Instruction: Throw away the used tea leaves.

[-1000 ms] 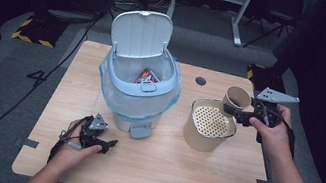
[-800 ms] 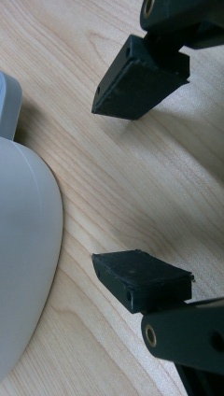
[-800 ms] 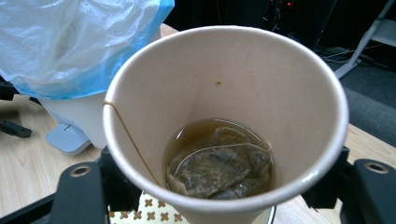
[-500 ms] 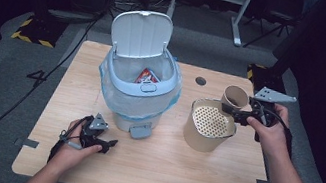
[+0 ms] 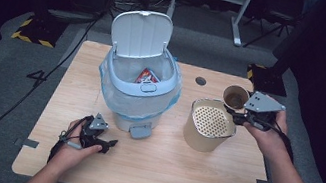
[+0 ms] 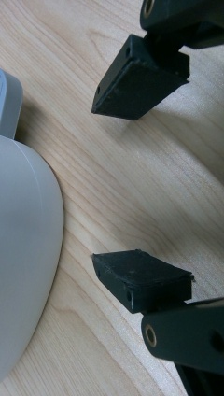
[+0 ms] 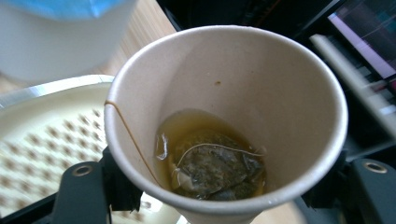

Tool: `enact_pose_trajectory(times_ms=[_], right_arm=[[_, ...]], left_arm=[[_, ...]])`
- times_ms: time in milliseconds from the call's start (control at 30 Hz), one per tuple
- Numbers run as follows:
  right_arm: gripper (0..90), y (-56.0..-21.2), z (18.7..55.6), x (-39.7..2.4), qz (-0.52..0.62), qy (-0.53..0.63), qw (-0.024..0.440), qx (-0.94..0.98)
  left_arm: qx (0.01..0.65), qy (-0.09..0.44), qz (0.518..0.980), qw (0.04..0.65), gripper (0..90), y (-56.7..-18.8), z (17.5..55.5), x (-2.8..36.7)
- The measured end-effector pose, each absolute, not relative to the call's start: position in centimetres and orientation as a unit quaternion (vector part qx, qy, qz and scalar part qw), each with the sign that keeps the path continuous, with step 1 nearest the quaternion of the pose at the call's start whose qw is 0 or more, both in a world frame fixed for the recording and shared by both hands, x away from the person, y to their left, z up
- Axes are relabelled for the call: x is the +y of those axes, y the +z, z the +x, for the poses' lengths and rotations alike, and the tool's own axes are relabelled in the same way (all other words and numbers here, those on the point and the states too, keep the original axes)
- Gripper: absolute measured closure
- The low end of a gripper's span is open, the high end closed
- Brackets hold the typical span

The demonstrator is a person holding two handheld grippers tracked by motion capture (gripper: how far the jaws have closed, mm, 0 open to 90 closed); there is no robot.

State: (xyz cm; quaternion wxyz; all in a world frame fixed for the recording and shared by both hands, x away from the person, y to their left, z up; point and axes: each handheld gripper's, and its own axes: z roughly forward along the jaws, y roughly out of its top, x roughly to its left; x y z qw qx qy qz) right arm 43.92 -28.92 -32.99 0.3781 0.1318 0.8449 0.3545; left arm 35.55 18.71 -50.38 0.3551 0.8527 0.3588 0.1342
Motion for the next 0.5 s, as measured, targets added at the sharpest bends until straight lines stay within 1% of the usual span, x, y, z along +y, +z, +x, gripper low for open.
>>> enact_pose_trajectory(times_ms=[133, 233, 333, 400, 500], right_arm=[[31.3, -33.0, 43.1, -27.8, 0.061, 0.273, 0.455, 0.846], [31.5, -33.1, 42.8, -27.1, 0.019, 0.208, 0.502, 0.839], [31.6, -33.5, 42.4, -26.2, -0.052, 0.095, 0.572, 0.813], [31.7, -33.9, 42.3, -25.8, -0.084, 0.053, 0.595, 0.798], [31.7, -34.6, 42.1, -25.4, -0.108, 0.008, 0.614, 0.781]], left_arm=[[0.359, 0.134, 0.853, 0.355, 24.4, -50.4, 35.6, 18.7], [0.359, 0.134, 0.853, 0.355, 24.5, -50.4, 35.6, 18.7], [0.359, 0.135, 0.853, 0.355, 24.4, -50.4, 35.6, 18.7], [0.359, 0.135, 0.853, 0.355, 24.5, -50.4, 35.6, 18.7], [0.359, 0.134, 0.853, 0.355, 24.4, -50.4, 35.6, 18.7]])
